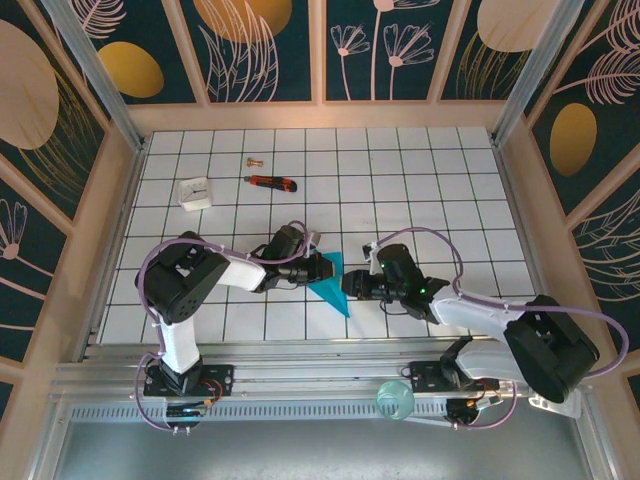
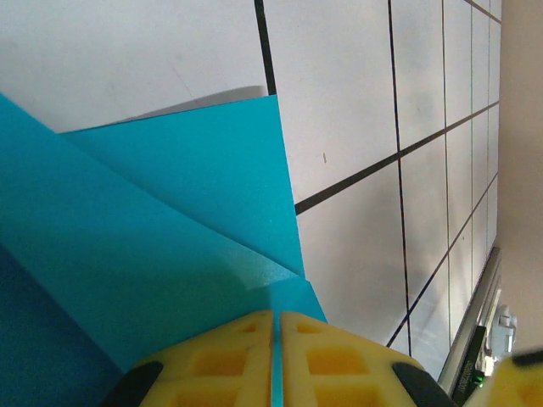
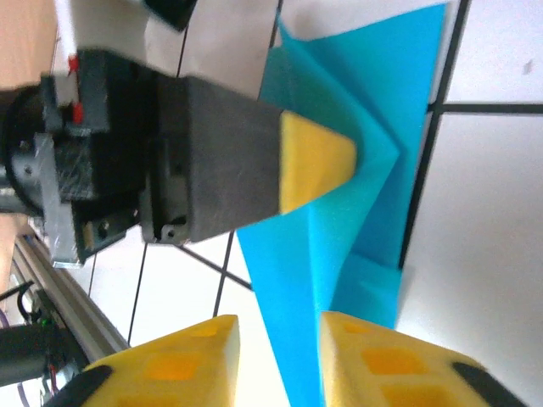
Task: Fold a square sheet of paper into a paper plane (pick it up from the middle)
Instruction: Fourth fold the wing at the center of the table.
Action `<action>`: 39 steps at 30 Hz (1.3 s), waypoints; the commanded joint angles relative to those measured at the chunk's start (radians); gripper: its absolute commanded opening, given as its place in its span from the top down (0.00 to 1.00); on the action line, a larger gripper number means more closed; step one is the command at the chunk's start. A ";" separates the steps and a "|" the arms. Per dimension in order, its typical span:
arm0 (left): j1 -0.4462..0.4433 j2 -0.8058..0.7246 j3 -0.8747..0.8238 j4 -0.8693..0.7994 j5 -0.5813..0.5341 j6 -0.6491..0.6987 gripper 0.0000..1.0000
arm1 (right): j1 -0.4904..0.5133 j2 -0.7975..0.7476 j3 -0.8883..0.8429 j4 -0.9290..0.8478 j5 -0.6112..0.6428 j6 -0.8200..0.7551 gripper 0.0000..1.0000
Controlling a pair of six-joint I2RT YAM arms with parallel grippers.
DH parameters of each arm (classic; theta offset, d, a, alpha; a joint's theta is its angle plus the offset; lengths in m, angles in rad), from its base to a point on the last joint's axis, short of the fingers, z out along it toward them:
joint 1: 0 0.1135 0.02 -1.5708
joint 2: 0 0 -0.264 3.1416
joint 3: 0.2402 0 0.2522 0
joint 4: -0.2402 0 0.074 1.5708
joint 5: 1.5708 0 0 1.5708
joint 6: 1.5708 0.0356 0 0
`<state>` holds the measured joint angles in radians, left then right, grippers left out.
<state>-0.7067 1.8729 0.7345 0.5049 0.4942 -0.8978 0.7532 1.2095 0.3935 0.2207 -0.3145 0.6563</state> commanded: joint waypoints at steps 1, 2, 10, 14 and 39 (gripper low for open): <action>0.008 0.040 -0.001 -0.046 -0.024 0.020 0.88 | 0.057 -0.018 0.008 -0.042 0.045 -0.013 0.75; 0.008 0.040 -0.001 -0.046 -0.024 0.019 0.88 | 0.071 -0.010 0.015 -0.037 0.045 -0.015 0.77; 0.006 0.042 -0.001 -0.047 -0.022 0.022 0.87 | 0.106 0.105 0.050 -0.030 0.059 -0.017 0.83; 0.009 0.038 -0.001 -0.049 -0.024 0.022 0.88 | 0.103 0.127 0.040 -0.029 0.059 -0.015 0.85; 0.007 0.046 0.007 -0.048 -0.022 0.021 0.88 | 0.114 0.125 -0.054 -0.005 0.055 0.026 0.90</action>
<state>-0.7067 1.8751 0.7376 0.5049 0.4942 -0.8978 0.8543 1.3296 0.3599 0.2131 -0.2771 0.6651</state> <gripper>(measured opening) 0.124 0.106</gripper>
